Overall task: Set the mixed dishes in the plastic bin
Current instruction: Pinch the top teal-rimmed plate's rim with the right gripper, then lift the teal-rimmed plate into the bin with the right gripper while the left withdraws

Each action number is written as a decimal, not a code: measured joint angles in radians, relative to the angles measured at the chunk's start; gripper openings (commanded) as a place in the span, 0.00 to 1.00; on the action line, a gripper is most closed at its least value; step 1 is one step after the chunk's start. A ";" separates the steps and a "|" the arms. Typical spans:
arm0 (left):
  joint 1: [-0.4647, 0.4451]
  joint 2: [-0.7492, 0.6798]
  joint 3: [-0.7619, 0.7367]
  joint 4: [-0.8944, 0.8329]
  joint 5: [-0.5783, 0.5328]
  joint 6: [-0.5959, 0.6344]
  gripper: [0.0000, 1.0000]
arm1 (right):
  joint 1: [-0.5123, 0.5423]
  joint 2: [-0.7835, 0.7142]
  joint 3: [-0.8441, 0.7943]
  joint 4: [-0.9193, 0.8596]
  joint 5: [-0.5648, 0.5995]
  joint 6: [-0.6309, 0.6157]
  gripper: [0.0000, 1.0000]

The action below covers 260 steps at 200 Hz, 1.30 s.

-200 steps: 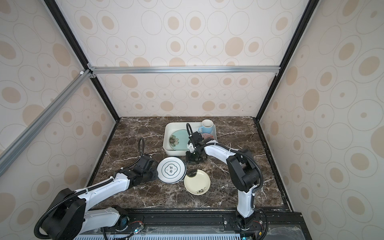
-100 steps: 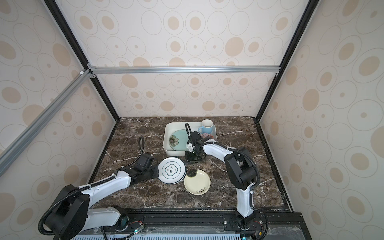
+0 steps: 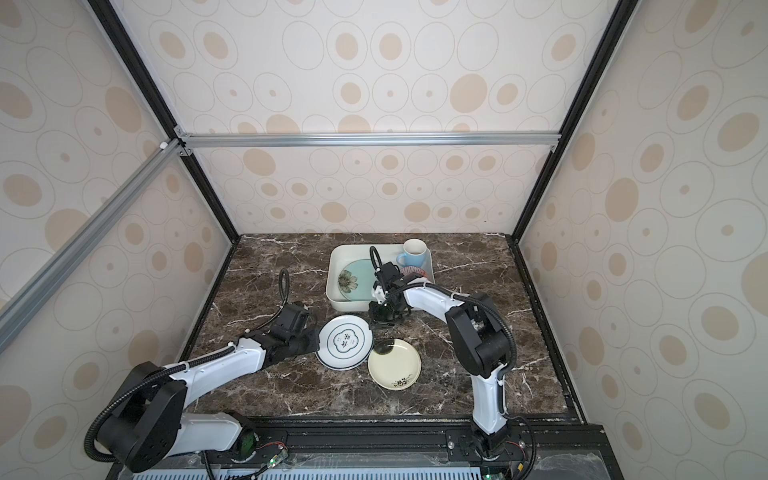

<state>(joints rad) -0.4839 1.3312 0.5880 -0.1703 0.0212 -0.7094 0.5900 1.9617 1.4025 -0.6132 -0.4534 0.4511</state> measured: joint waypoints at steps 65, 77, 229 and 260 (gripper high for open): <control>0.000 0.016 0.002 0.018 0.002 0.000 0.00 | 0.000 0.015 0.002 0.010 -0.069 0.005 0.19; 0.000 0.016 0.002 0.024 0.003 0.000 0.00 | -0.001 0.022 0.002 0.009 -0.076 0.005 0.18; 0.020 0.003 0.003 -0.022 -0.011 0.026 0.21 | 0.000 0.030 0.043 -0.011 -0.151 0.002 0.00; 0.027 -0.026 0.011 -0.051 -0.012 0.034 0.33 | 0.000 0.030 0.055 -0.015 -0.143 -0.001 0.00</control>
<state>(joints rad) -0.4568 1.3056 0.5987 -0.2218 0.0090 -0.6754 0.5896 1.9915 1.4570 -0.6281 -0.5964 0.4503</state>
